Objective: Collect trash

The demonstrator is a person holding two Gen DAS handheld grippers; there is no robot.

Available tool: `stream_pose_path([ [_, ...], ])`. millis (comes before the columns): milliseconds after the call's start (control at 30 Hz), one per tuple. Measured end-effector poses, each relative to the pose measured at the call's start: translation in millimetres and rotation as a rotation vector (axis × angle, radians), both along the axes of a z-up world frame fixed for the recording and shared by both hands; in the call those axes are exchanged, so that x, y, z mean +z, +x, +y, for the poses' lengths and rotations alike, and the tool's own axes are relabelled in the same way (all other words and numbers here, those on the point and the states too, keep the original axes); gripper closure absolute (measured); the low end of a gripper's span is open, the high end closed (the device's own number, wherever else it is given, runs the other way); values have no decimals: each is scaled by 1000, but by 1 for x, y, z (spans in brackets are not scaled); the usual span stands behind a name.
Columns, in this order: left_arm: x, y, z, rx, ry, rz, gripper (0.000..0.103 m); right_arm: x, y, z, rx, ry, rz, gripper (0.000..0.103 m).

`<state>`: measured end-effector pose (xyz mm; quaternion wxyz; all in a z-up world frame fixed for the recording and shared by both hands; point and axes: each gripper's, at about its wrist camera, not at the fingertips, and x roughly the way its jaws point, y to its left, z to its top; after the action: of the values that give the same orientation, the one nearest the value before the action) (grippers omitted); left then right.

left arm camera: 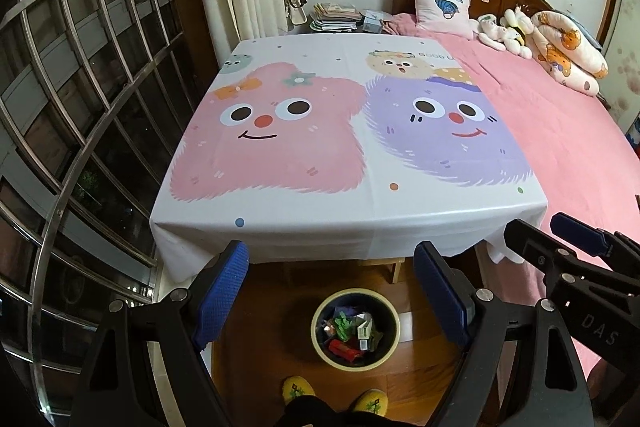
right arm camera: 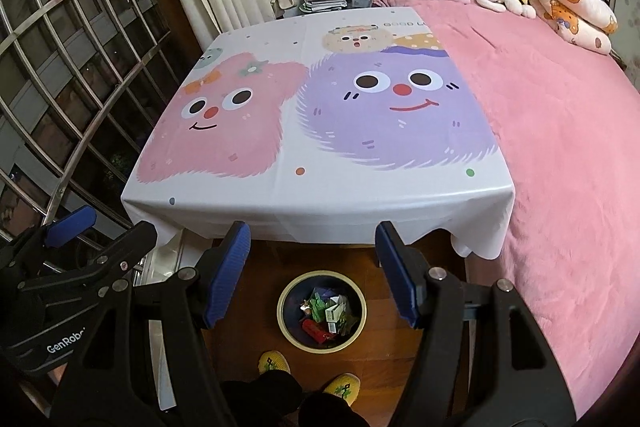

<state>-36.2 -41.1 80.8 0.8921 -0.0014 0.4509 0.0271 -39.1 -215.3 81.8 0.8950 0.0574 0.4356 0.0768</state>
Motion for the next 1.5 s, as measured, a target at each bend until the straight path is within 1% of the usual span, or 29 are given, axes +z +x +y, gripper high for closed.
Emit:
stream_pose_path([
  [500,-4,9,6,10,-11,10,17,-2,3,6,5,-6,-2,41],
  [867,-7,11,10,16,-15,11,17,-10,9,7,16,-3,12,41],
  [1267,-7,8,1,24,-13,4,17,-13,11,6,16,1,17,41],
  [1500,-10,7,-6,25,-16,9,17,-21,10,1,14,6,27,41],
])
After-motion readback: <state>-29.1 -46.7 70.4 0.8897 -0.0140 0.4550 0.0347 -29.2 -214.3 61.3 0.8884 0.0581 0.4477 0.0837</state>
